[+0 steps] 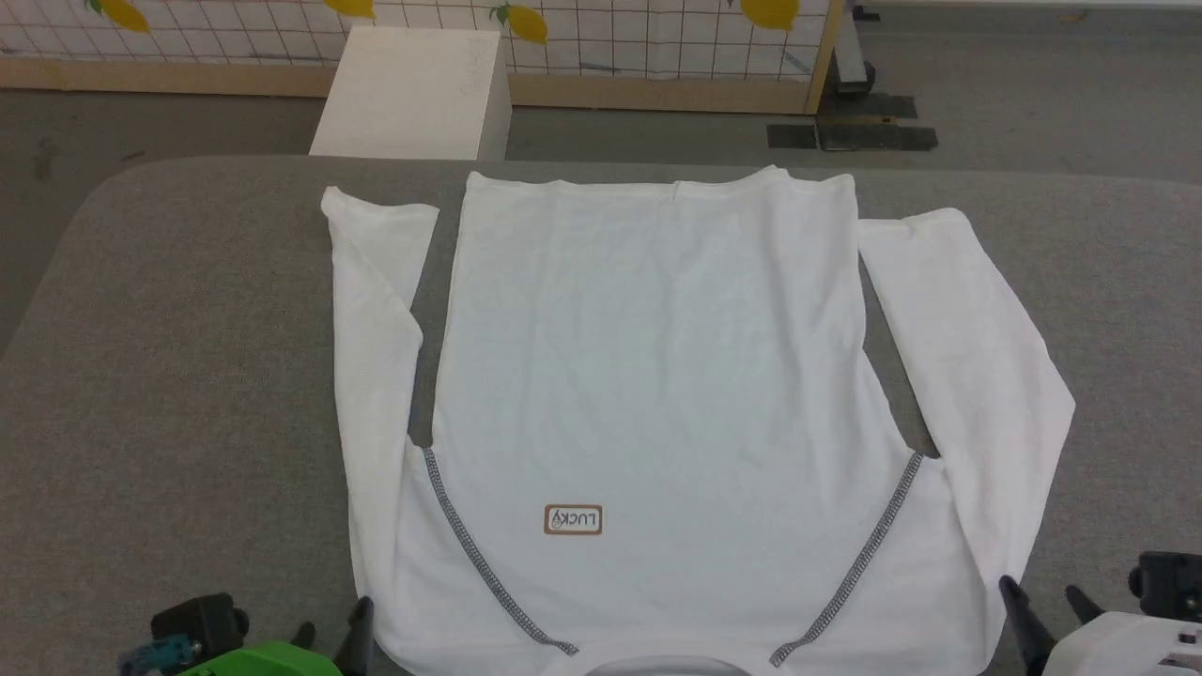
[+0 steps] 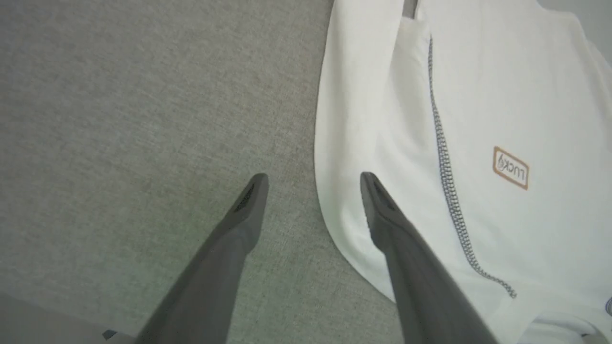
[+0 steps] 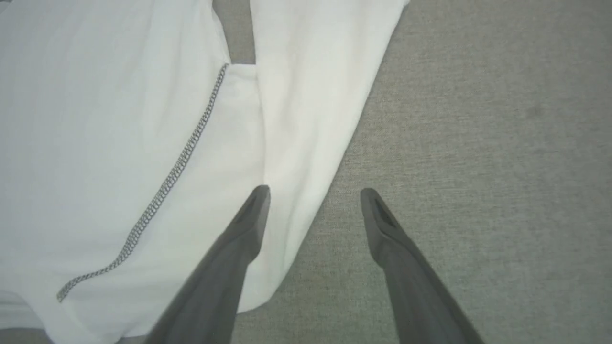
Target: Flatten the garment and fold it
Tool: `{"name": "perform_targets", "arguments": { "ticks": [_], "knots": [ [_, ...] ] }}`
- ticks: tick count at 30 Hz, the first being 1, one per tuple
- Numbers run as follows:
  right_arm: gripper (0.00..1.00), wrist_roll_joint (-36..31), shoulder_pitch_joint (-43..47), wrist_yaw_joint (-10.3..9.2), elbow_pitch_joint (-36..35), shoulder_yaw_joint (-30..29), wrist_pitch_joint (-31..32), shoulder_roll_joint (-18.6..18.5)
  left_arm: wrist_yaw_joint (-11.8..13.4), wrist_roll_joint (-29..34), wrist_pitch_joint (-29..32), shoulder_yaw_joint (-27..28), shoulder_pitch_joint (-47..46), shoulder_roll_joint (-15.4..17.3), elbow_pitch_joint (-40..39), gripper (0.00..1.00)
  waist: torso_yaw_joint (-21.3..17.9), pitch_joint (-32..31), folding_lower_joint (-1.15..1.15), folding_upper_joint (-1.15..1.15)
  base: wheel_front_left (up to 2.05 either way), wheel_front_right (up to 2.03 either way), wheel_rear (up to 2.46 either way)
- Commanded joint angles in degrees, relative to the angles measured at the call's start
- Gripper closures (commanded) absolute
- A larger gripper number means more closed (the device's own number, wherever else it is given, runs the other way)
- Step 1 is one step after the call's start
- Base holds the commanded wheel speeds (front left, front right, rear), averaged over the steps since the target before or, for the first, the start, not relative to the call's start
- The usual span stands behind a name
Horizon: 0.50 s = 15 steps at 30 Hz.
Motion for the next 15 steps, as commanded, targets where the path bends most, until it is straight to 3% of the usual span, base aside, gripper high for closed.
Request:
{"name": "perform_targets", "arguments": {
  "ticks": [1, 9, 15],
  "knots": [
    [0.0, -0.1, 0.8, -0.09, -2.1, -0.8, -1.4, -0.1, -0.2, 0.9, -2.2, 0.8, -0.5, -0.2, -1.1, 0.0, 0.0, -0.8, 0.01, 0.0, 0.0, 0.0, 0.0],
    [0.0, -2.5, -2.3, -0.09, -8.5, -0.8, -14.1, -0.1, -2.0, 6.8, -14.0, 2.6, -8.4, 1.5, -1.7, 0.0, -0.2, 0.9, 0.01, 0.0, 0.0, 0.0, 0.0],
    [0.0, -6.1, -7.8, -0.09, -8.1, 2.9, -22.1, -0.4, -6.5, 10.5, -16.3, 0.8, -22.6, 5.5, 5.6, 0.0, -1.1, 7.1, 0.01, 0.0, 0.0, 0.0, 0.0]
  ]
}}
